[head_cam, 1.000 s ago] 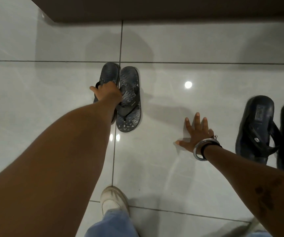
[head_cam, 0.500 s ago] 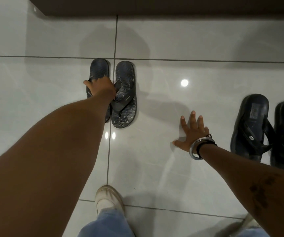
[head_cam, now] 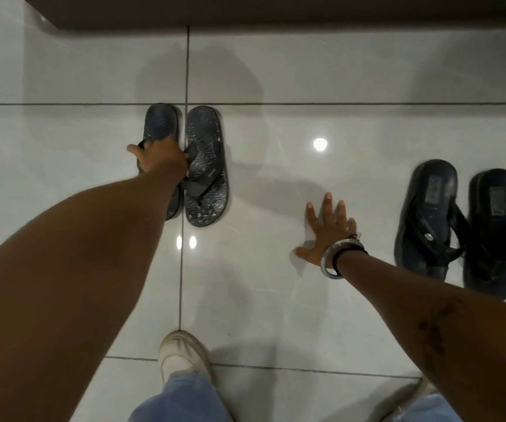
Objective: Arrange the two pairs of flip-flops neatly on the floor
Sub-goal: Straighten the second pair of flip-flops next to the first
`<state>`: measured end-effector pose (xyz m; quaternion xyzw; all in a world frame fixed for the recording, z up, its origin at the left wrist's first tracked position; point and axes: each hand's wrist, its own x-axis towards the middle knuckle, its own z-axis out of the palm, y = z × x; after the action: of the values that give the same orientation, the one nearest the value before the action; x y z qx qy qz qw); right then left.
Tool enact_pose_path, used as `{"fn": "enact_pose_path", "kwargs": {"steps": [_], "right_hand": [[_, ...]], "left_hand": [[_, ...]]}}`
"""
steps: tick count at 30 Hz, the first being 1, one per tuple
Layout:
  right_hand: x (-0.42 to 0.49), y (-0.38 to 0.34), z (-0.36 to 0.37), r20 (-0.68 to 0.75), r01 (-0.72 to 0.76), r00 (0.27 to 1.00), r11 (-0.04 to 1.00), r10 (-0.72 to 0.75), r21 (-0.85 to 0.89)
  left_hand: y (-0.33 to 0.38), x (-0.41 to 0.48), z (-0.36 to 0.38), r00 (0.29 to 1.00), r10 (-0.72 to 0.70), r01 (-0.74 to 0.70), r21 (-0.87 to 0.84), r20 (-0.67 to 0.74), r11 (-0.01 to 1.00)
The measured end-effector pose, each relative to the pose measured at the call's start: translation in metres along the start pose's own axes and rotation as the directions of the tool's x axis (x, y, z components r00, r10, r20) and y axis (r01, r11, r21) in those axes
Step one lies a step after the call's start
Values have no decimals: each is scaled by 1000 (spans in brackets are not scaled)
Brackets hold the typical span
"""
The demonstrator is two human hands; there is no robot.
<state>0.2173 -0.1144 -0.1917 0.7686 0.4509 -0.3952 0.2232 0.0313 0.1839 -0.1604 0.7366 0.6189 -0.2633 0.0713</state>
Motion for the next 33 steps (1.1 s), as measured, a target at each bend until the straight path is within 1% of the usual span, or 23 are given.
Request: {"fn": "enact_pose_path", "kwargs": {"steps": [3,5,6,7,8,10,12,13,14,16,18,20,21,22,24,26,29,33], "right_hand": [[-3,0,-6,16,11,1000,999,-11,39],[-8,6,-11,-5,23,1000,994,-23,107],[-9,7,-14,-49,33,998,987,-26,159],[-13,15,-17,-126,37,992,977,-11,209],[-17,25,-20,-226,31,974,968,26,248],[-26,57,-28,-408,-47,898,957,166,286],[-36,101,-33,-475,-204,811,926,342,318],[-41,124,-35,-481,-280,774,904,412,323],[-44,147,-36,-480,-348,747,885,460,309],[-48,183,-36,-436,-455,730,850,526,264],[-47,209,-34,-303,-564,706,767,640,306],[-45,227,-28,-111,-674,644,630,757,387],[-45,230,-24,-49,-699,629,591,776,402],[-45,233,-17,-20,-701,632,582,775,412],[-44,234,-5,-63,-657,670,631,739,413],[-43,234,2,-100,-618,692,659,715,429],[-41,244,1,-103,-584,698,647,708,490],[-33,259,-24,-208,-538,687,680,696,497]], "left_hand": [[2,-7,-4,998,-54,55,55,-24,997],[14,-17,-5,994,-62,70,84,-95,994],[21,-24,-6,990,-38,50,88,-138,995],[34,-33,-6,985,20,-4,91,-173,996],[50,-45,-4,975,106,-88,99,-193,991],[86,-70,3,931,322,-307,111,-170,945],[126,-94,15,861,497,-493,61,-108,868],[147,-106,22,833,545,-547,9,-90,837],[168,-116,29,818,570,-574,-44,-78,818],[205,-135,39,815,578,-579,-110,-43,808],[237,-150,50,812,583,-581,-125,-24,804],[262,-164,62,797,604,-601,-115,-9,791],[270,-170,67,793,609,-605,-109,8,789],[277,-176,73,795,605,-600,-103,32,794],[285,-186,84,814,577,-569,-100,73,816],[285,-192,88,826,558,-551,-96,78,829],[284,-197,87,820,566,-561,-77,83,824],[291,-196,79,837,531,-522,-104,129,847]]}}
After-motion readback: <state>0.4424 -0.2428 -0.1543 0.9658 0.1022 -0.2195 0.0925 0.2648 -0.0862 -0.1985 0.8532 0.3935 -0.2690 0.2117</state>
